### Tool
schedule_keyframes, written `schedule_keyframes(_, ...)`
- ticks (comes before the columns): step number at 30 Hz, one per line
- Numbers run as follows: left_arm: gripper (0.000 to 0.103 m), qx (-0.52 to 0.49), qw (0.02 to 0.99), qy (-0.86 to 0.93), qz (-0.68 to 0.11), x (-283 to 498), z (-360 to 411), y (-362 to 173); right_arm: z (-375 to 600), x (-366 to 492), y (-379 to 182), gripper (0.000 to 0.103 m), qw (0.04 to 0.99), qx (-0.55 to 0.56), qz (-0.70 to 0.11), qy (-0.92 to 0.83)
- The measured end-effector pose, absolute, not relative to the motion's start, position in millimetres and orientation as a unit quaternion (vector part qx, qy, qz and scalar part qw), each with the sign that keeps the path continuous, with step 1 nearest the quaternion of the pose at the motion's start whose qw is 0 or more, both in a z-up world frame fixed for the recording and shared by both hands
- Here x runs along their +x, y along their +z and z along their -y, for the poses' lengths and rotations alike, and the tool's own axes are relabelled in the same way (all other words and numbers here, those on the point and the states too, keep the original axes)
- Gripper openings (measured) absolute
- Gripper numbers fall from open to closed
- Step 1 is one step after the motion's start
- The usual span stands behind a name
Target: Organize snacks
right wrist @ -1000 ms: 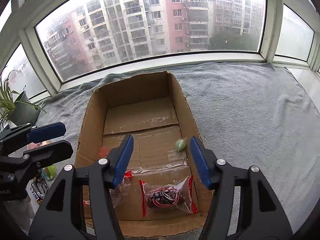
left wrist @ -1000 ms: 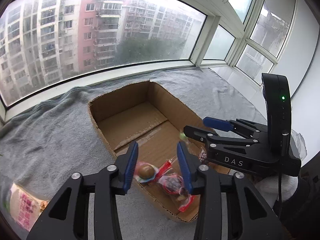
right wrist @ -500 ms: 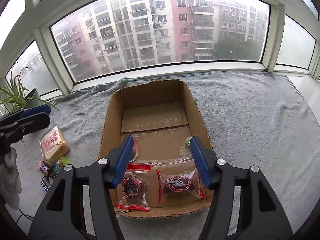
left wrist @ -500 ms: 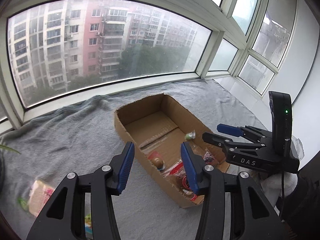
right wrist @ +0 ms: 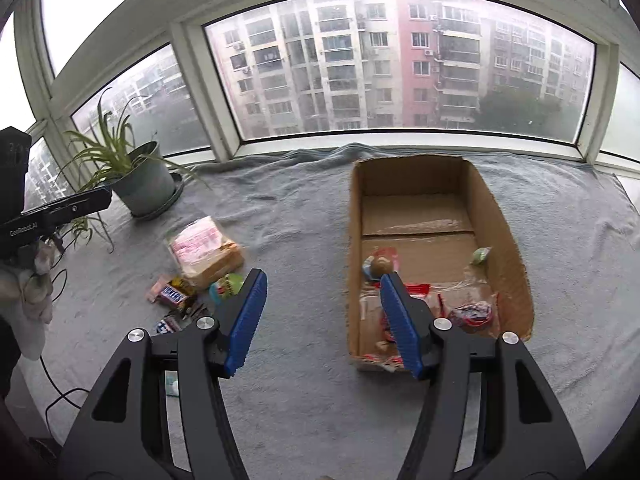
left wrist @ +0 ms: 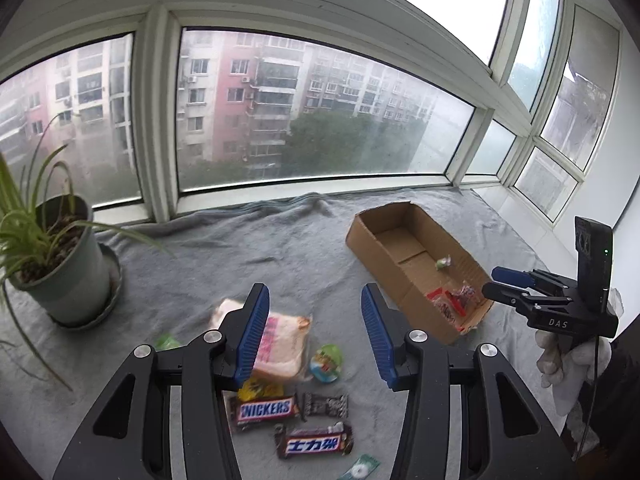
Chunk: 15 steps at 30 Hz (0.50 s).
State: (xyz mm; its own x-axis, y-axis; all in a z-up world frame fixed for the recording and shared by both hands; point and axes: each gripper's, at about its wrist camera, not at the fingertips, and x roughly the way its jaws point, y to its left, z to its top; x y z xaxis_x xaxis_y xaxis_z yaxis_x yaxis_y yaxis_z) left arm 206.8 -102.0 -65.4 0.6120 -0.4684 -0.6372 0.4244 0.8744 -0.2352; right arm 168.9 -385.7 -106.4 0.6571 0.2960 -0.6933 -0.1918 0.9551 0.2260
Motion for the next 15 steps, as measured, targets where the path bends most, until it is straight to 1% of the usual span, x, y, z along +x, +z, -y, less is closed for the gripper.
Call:
schedule_keyframes(7, 0.047, -0.053, 0.892, -0.219, -0.391, 189, 58, -94, 328, 157, -113, 0.062, 0.891, 0.033, -0.408, 0.197)
schedule_keyframes(15, 0.047, -0.072, 0.88, -0.19, -0.429, 186, 31, -132, 277, 154, -141, 0.062, 0.867, -0.005, -0.437, 0.24)
